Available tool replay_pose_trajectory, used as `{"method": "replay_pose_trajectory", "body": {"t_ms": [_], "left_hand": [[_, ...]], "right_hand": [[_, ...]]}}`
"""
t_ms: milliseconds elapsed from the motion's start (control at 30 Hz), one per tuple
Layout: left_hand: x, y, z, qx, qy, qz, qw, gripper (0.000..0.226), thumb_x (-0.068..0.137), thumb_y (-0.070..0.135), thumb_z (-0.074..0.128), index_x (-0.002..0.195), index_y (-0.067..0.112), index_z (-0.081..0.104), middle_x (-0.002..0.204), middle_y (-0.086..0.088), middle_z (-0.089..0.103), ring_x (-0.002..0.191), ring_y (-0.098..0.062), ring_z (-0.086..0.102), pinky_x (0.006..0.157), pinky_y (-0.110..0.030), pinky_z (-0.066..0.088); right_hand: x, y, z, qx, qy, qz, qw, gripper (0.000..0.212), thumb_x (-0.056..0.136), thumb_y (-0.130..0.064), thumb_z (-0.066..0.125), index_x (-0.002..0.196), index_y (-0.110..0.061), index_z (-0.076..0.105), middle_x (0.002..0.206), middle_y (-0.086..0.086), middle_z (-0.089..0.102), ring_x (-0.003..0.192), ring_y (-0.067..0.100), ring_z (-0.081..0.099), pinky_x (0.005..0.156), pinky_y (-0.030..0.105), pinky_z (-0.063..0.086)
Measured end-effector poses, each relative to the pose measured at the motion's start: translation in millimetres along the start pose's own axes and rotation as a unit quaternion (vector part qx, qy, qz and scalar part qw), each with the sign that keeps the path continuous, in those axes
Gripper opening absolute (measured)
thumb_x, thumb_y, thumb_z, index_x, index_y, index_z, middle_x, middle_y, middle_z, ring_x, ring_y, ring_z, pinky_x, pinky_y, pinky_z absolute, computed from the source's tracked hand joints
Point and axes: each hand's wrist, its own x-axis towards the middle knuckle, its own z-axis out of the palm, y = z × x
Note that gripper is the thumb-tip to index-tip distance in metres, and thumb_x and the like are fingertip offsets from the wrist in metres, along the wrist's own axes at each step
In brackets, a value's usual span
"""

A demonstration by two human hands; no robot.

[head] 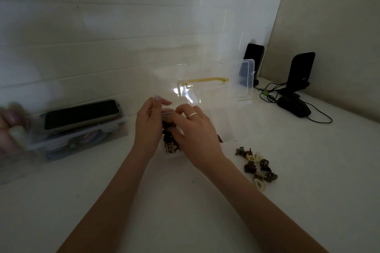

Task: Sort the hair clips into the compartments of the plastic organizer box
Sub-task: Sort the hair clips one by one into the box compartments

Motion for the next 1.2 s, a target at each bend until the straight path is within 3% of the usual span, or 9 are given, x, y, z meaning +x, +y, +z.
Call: {"method": "replay_pose_trajectory", "body": {"t_ms": [133, 233, 333, 467, 667, 867, 933, 1100, 1200], "left_hand": [[1, -2, -1, 0.009, -0.001, 0.000, 1.000, 0.034, 0.102, 0.030, 0.036, 0.079, 0.024, 0.061, 0.076, 0.004, 0.065, 0.065, 0.002, 0.063, 0.060, -0.012, 0.047], [3, -6, -1, 0.017, -0.003, 0.001, 1.000, 0.035, 0.102, 0.033, 0.036, 0.079, 0.028, 0.061, 0.080, 0.007, 0.065, 0.074, -0.004, 0.064, 0.073, -0.020, 0.049], [3, -6, -2, 0.020, -0.006, -0.003, 1.000, 0.035, 0.101, 0.034, 0.036, 0.079, 0.031, 0.062, 0.088, 0.009, 0.066, 0.084, -0.013, 0.064, 0.081, -0.029, 0.050], [2, -4, -1, 0.015, -0.008, -0.008, 1.000, 0.034, 0.102, 0.031, 0.036, 0.080, 0.029, 0.062, 0.086, 0.013, 0.065, 0.079, -0.002, 0.063, 0.081, -0.025, 0.049], [3, -5, -2, 0.006, -0.018, -0.019, 1.000, 0.034, 0.102, 0.033, 0.036, 0.081, 0.028, 0.062, 0.092, 0.005, 0.066, 0.086, -0.019, 0.065, 0.087, -0.036, 0.050], [2, -5, -1, 0.010, -0.011, -0.022, 1.000, 0.035, 0.102, 0.034, 0.035, 0.080, 0.029, 0.062, 0.089, 0.008, 0.065, 0.083, -0.014, 0.063, 0.084, -0.033, 0.048], [3, -6, -2, 0.012, -0.010, -0.025, 1.000, 0.035, 0.101, 0.035, 0.036, 0.079, 0.030, 0.062, 0.089, 0.006, 0.065, 0.087, -0.020, 0.064, 0.087, -0.040, 0.049], [3, -6, -1, 0.013, -0.003, -0.025, 1.000, 0.036, 0.102, 0.035, 0.036, 0.077, 0.030, 0.062, 0.087, 0.009, 0.065, 0.083, -0.018, 0.062, 0.087, -0.044, 0.048], [3, -6, -1, 0.010, -0.003, -0.030, 0.999, 0.035, 0.101, 0.034, 0.037, 0.077, 0.030, 0.062, 0.087, 0.009, 0.065, 0.087, -0.023, 0.064, 0.089, -0.045, 0.049]], "right_hand": [[-5, 8, -3, 0.063, 0.011, -0.006, 0.998, 0.016, 0.084, -0.022, 0.063, 0.098, -0.022, 0.071, 0.099, 0.001, 0.062, 0.089, 0.019, 0.054, 0.074, 0.033, 0.048], [-6, 18, -19, 0.120, 0.010, 0.056, 0.991, 0.019, 0.088, -0.022, 0.060, 0.105, -0.024, 0.068, 0.097, -0.007, 0.061, 0.090, 0.007, 0.049, 0.077, 0.022, 0.044], [-20, 34, -42, 0.140, 0.036, 0.102, 0.984, 0.017, 0.088, -0.021, 0.055, 0.099, -0.023, 0.067, 0.088, -0.016, 0.060, 0.075, -0.002, 0.049, 0.069, 0.014, 0.041], [-57, 62, -80, 0.129, 0.059, 0.164, 0.976, 0.021, 0.086, -0.008, 0.059, 0.095, -0.026, 0.066, 0.077, -0.018, 0.058, 0.070, 0.009, 0.052, 0.063, 0.016, 0.040], [-105, 79, -113, 0.081, -0.061, 0.190, 0.977, 0.022, 0.079, -0.024, 0.051, 0.092, -0.036, 0.064, 0.090, -0.020, 0.060, 0.088, 0.000, 0.050, 0.073, 0.005, 0.035], [-136, 81, -112, 0.002, -0.177, 0.177, 0.968, 0.046, 0.072, -0.032, 0.055, 0.117, -0.039, 0.058, 0.122, -0.022, 0.044, 0.113, 0.004, 0.038, 0.096, 0.028, 0.034], [-138, 80, -110, 0.004, -0.185, 0.187, 0.965, 0.051, 0.074, -0.032, 0.058, 0.123, -0.040, 0.052, 0.128, -0.021, 0.038, 0.117, 0.004, 0.033, 0.101, 0.026, 0.030], [-136, 80, -101, 0.075, -0.140, 0.212, 0.964, 0.045, 0.080, -0.029, 0.070, 0.121, -0.035, 0.053, 0.126, -0.017, 0.040, 0.113, -0.008, 0.043, 0.091, 0.001, 0.030], [-134, 78, -100, 0.108, -0.124, 0.235, 0.958, 0.043, 0.077, -0.028, 0.073, 0.116, -0.035, 0.056, 0.119, -0.018, 0.045, 0.101, -0.003, 0.052, 0.083, 0.003, 0.039]]}}
